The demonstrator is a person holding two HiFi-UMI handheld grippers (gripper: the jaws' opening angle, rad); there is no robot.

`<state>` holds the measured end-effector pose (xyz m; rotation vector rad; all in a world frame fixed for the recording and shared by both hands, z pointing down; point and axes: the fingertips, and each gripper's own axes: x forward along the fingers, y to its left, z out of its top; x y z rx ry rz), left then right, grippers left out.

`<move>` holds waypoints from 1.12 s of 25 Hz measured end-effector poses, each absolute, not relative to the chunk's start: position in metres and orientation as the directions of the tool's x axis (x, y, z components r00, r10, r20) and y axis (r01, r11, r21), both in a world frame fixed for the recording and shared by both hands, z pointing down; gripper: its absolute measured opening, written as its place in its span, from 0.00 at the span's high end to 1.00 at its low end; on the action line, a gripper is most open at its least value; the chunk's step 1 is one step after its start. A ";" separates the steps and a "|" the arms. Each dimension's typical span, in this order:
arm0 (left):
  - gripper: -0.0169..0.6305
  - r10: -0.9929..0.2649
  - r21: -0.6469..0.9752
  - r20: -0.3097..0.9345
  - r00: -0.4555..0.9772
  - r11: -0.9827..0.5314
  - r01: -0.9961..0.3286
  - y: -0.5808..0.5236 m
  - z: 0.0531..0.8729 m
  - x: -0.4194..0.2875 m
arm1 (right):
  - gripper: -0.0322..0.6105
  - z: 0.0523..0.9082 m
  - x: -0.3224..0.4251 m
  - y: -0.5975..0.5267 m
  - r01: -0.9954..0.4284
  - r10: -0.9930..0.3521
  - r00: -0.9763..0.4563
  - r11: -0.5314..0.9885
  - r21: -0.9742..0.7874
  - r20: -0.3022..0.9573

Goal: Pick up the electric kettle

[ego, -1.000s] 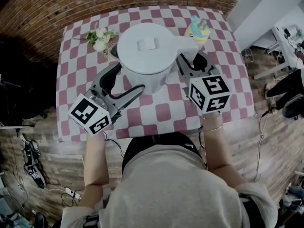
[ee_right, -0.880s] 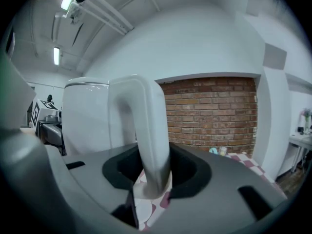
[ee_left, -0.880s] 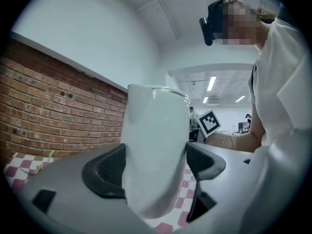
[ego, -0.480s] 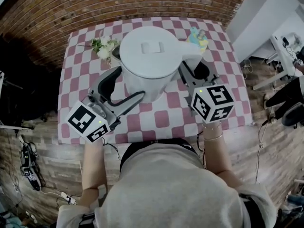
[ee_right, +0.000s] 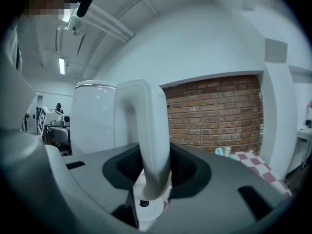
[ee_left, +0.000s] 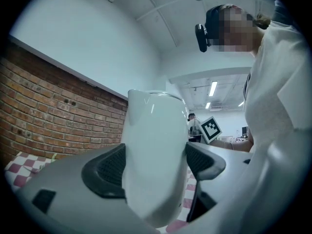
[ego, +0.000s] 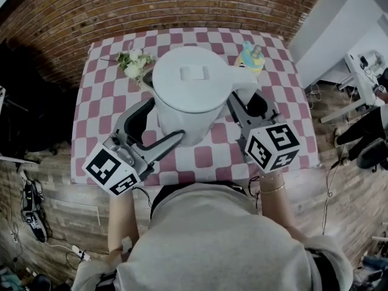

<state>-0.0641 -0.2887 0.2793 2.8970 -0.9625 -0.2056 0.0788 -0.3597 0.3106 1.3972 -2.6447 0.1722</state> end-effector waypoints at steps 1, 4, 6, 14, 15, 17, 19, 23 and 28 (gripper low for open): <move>0.36 -0.603 0.124 -0.104 0.791 -0.797 -0.591 -0.288 0.280 -0.064 | 0.73 0.310 0.079 -0.359 -0.826 -0.809 -0.559 0.563 -0.031 0.183; 0.36 -0.611 0.137 -0.096 0.786 -0.790 -0.598 -0.287 0.285 -0.063 | 0.73 0.311 0.078 -0.359 -0.820 -0.804 -0.563 0.573 -0.009 0.192; 0.36 -0.615 0.144 -0.085 0.784 -0.786 -0.601 -0.287 0.290 -0.062 | 0.72 0.312 0.078 -0.360 -0.815 -0.799 -0.567 0.579 0.003 0.198; 0.36 -0.624 0.168 -0.081 0.777 -0.777 -0.607 -0.284 0.298 -0.060 | 0.72 0.321 0.081 -0.357 -0.810 -0.790 -0.575 0.586 -0.013 0.213; 0.36 -0.625 0.167 -0.077 0.777 -0.777 -0.608 -0.284 0.299 -0.060 | 0.72 0.323 0.081 -0.357 -0.809 -0.789 -0.577 0.588 -0.013 0.212; 0.36 -0.626 0.167 -0.072 0.776 -0.775 -0.609 -0.284 0.301 -0.059 | 0.72 0.325 0.081 -0.357 -0.809 -0.789 -0.577 0.587 -0.018 0.211; 0.36 -0.629 0.172 -0.071 0.774 -0.772 -0.612 -0.284 0.302 -0.059 | 0.72 0.327 0.081 -0.358 -0.811 -0.789 -0.576 0.585 -0.027 0.212; 0.36 -0.632 0.175 -0.061 0.772 -0.769 -0.615 -0.284 0.305 -0.061 | 0.72 0.331 0.079 -0.359 -0.808 -0.788 -0.581 0.589 -0.025 0.202; 0.36 -0.631 0.176 -0.062 0.773 -0.769 -0.614 -0.285 0.305 -0.061 | 0.72 0.331 0.079 -0.358 -0.815 -0.793 -0.572 0.579 -0.033 0.208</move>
